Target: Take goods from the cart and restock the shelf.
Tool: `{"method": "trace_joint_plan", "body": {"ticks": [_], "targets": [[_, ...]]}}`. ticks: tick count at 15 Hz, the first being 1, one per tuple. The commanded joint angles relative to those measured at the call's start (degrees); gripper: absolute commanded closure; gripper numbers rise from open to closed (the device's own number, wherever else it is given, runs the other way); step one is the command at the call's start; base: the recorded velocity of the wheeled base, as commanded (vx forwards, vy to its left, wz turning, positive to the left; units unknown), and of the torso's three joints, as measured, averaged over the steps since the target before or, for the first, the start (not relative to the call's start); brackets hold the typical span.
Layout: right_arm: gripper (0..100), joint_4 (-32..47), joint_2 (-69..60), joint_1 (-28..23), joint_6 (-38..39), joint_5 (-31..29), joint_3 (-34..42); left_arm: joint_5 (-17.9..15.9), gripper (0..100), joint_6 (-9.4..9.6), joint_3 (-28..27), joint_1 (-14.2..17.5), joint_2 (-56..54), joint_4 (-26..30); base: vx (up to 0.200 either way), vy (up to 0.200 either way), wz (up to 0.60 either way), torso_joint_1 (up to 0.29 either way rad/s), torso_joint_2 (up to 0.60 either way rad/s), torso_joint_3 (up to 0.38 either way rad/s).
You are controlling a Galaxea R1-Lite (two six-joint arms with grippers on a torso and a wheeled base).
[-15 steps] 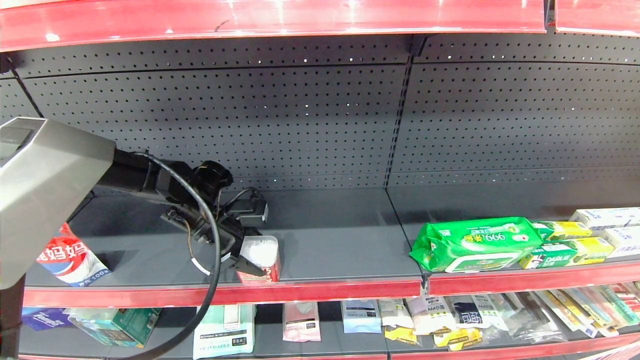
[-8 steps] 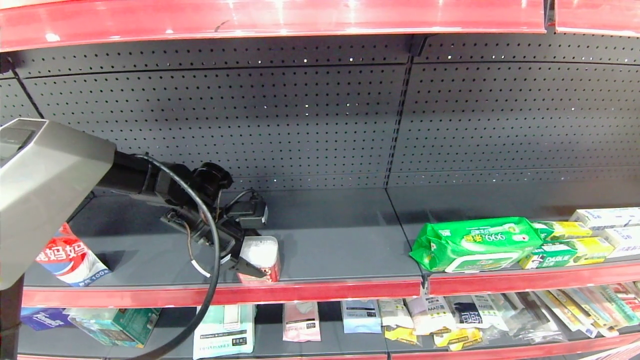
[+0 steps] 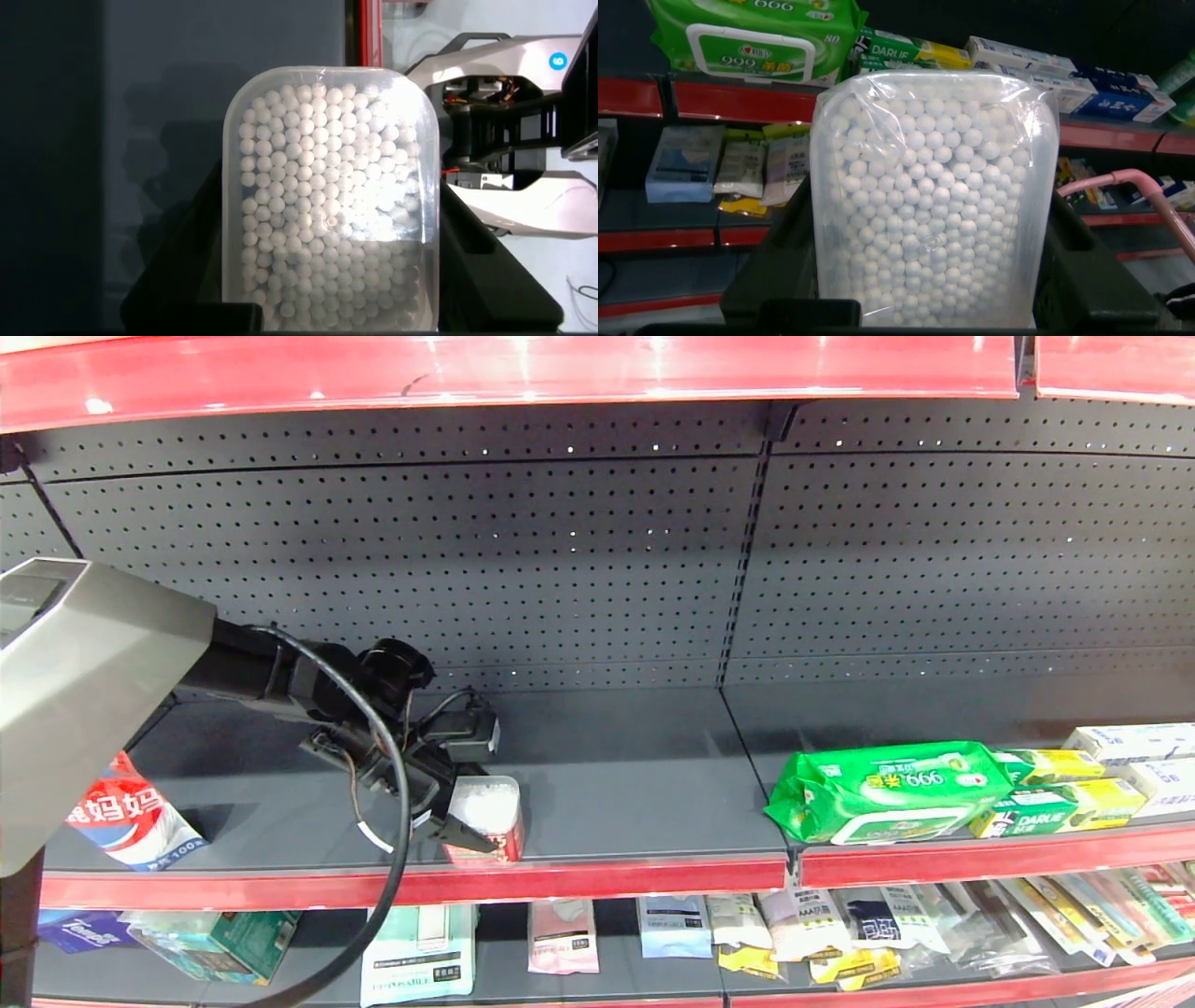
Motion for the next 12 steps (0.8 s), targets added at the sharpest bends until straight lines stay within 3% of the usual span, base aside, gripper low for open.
{"method": "trace_joint_plan", "body": {"ticks": [1,8,9,12], "targets": [[100,0.06,-0.09,0.02,-0.02,0.06,-0.13,0.08,100,-0.01,-0.21,-0.02,0.06,-0.01,0.0,0.0,0.0,0.0,0.0,0.0],[100,-0.03,-0.09,0.02,-0.02,0.06,-0.48,-0.18,100,-0.01,-0.12,-0.02,-0.02,-0.01,0.0,0.0,0.0,0.0,0.0,0.0],[100,-0.03,-0.09,0.02,-0.02,0.06,-0.48,-0.18,0,-0.01,-0.12,-0.02,-0.02,-0.01,0.0,0.0,0.0,0.0,0.0,0.0],[100,0.06,-0.09,0.02,-0.02,0.06,-0.39,-0.36,0,-0.01,-0.03,0.07,-0.02,-0.01,0.0,0.0,0.0,0.0,0.0,0.0]]}}
